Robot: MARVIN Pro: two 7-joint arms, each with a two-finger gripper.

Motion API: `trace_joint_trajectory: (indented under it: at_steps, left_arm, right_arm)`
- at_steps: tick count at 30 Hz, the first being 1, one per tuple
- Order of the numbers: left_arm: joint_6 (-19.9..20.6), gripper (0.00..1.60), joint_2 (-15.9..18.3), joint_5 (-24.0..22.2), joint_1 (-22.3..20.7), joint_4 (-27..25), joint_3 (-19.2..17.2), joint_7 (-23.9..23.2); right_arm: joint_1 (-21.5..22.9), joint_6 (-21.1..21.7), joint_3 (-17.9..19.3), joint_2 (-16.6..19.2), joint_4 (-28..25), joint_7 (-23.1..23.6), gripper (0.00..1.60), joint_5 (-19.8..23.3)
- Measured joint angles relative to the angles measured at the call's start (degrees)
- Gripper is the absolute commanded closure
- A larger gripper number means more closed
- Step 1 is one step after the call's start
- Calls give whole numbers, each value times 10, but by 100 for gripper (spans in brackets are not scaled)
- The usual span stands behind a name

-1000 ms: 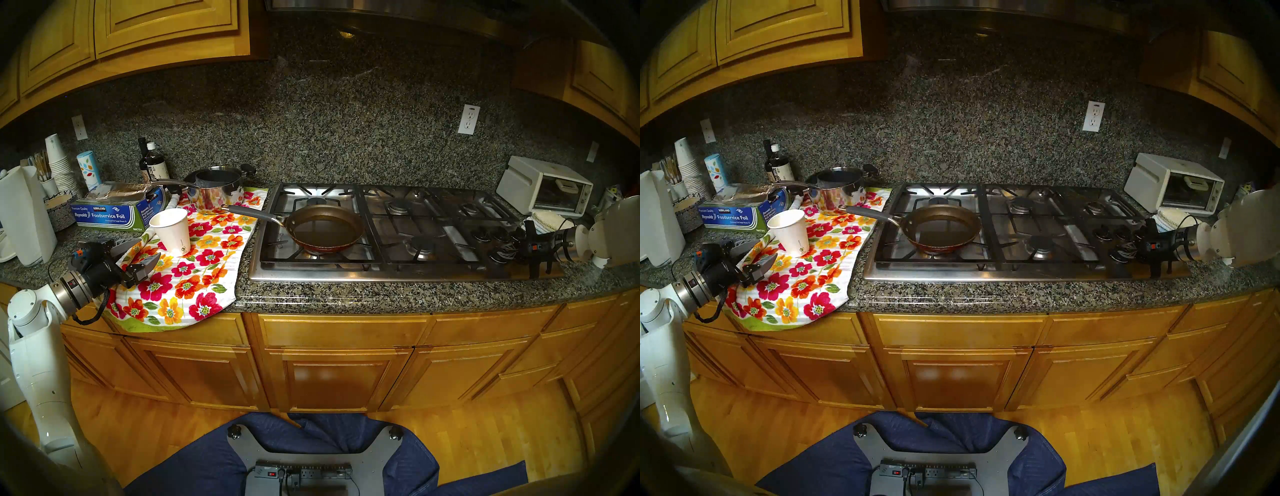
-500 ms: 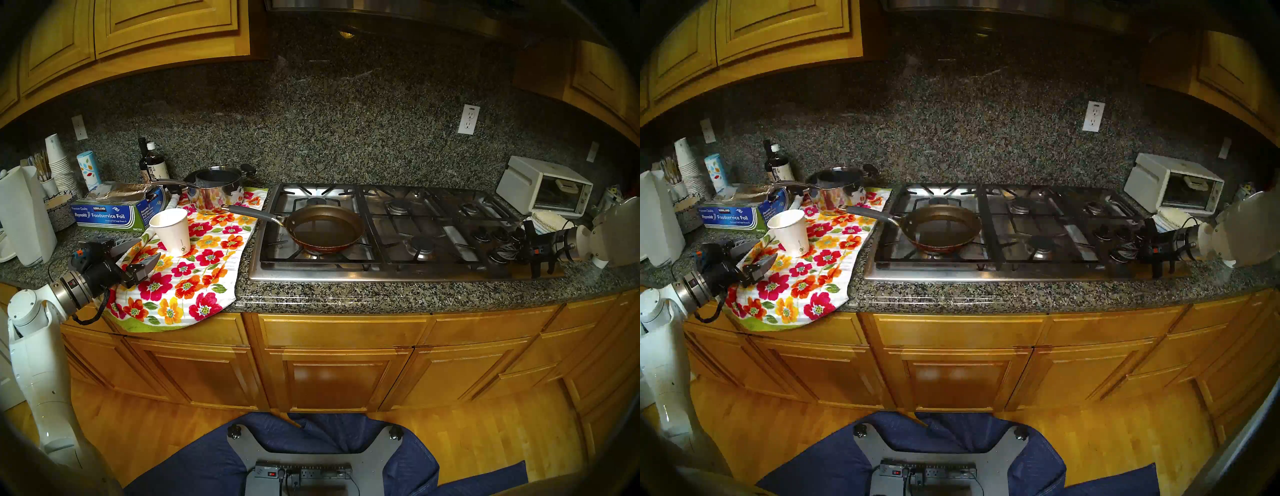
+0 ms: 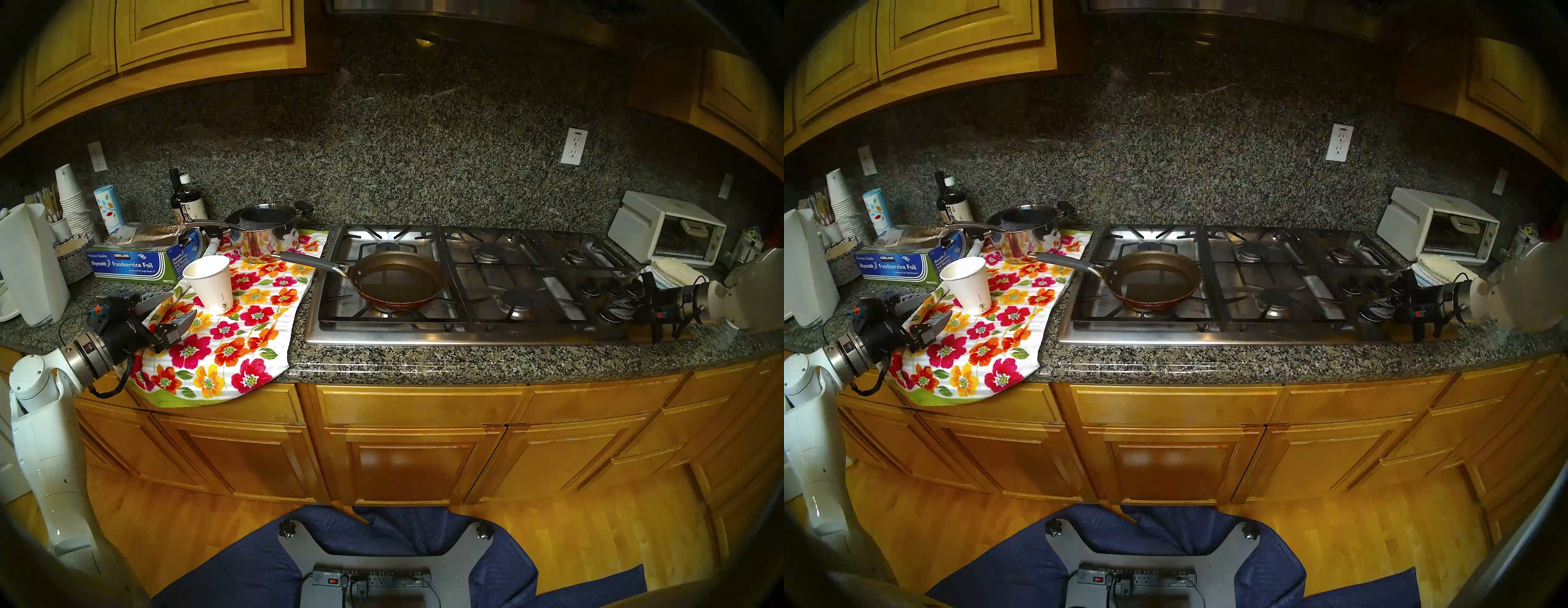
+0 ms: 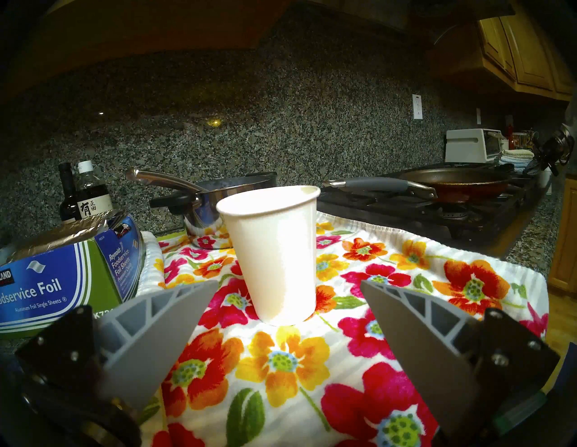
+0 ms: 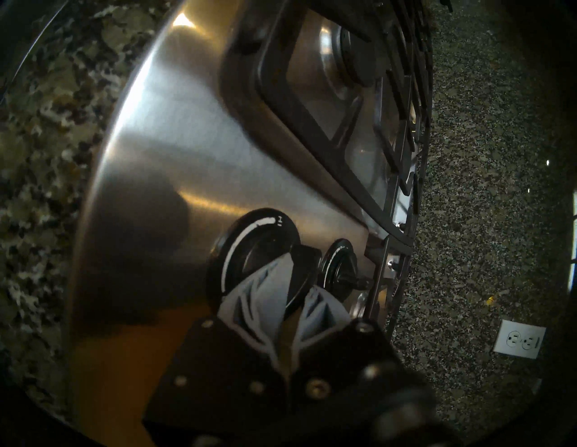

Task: Pick up the water cup, pour water into the pot, turn on the stove

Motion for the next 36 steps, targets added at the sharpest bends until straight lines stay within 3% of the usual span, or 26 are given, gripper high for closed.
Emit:
trace_joint_trajectory:
  at_steps: [18,32,33,34,35,36]
  left_arm:
    - [0,0,0,0,0,0,0,0]
    - [0,0,0,0,0,0,0,0]
    - [0,0,0,0,0,0,0,0]
    - [0,0,0,0,0,0,0,0]
    - [0,0,0,0,0,0,0,0]
    - [0,0,0,0,0,0,0,0]
  right_arm:
    - [-55,4,17,11,56,-98,160,-81]
    - [-92,-6,27,12,100,-129,158,-102]
    - [-91,-9,27,12,101,-127,141,-101]
    - [-87,-17,24,11,101,-120,55,-98]
    - [-85,-19,22,10,100,-117,8,-98]
    - [-80,-23,18,8,98,-111,0,-98]
